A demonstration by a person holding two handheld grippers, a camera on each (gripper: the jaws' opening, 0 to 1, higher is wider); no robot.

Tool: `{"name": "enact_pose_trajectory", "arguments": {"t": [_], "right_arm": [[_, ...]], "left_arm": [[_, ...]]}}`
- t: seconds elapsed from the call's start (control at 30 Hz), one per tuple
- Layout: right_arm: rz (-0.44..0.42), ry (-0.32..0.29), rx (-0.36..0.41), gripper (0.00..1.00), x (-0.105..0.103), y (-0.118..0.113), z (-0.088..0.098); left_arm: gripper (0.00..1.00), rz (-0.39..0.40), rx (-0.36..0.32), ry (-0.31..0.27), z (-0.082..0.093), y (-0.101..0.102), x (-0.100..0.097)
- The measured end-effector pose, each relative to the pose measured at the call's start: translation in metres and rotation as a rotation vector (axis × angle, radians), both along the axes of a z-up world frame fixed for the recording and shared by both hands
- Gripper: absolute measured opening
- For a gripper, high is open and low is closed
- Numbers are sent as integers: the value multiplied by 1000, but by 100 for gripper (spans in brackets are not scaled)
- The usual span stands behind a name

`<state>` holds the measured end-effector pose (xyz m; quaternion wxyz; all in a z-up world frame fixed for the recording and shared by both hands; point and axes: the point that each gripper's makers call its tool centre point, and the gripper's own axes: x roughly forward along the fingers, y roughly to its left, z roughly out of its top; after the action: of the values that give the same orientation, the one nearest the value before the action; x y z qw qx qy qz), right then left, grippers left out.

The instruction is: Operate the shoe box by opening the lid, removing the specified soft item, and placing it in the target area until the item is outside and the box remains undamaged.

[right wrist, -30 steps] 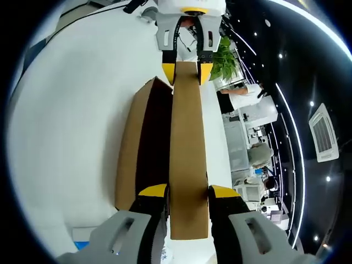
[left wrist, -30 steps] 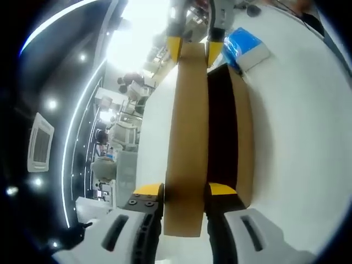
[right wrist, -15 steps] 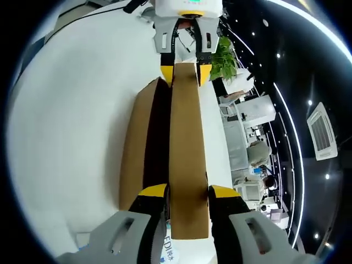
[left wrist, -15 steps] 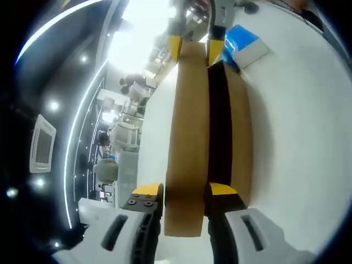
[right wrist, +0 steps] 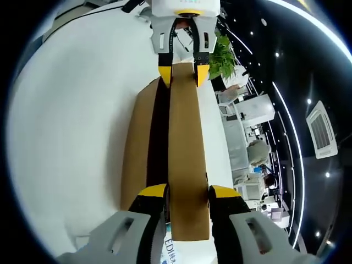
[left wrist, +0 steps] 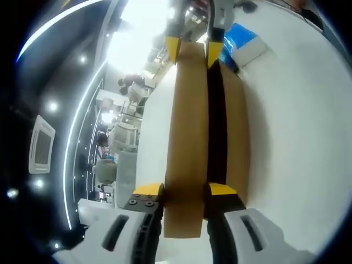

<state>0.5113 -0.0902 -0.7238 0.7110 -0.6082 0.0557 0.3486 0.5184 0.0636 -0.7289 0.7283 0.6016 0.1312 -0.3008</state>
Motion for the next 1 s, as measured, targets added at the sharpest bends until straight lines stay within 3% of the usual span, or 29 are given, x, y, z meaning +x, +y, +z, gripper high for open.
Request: {"name": "enact_pose_trajectory", "arguments": {"t": [0.3, 1.0], "right_arm": [[0, -8, -39, 30, 6, -3, -13], [17, -7, -3, 29, -3, -2, -31]], "left_arm": [[30, -8, 7, -17, -7, 0, -2], [31, -13, 13, -11, -31, 0, -2]]}}
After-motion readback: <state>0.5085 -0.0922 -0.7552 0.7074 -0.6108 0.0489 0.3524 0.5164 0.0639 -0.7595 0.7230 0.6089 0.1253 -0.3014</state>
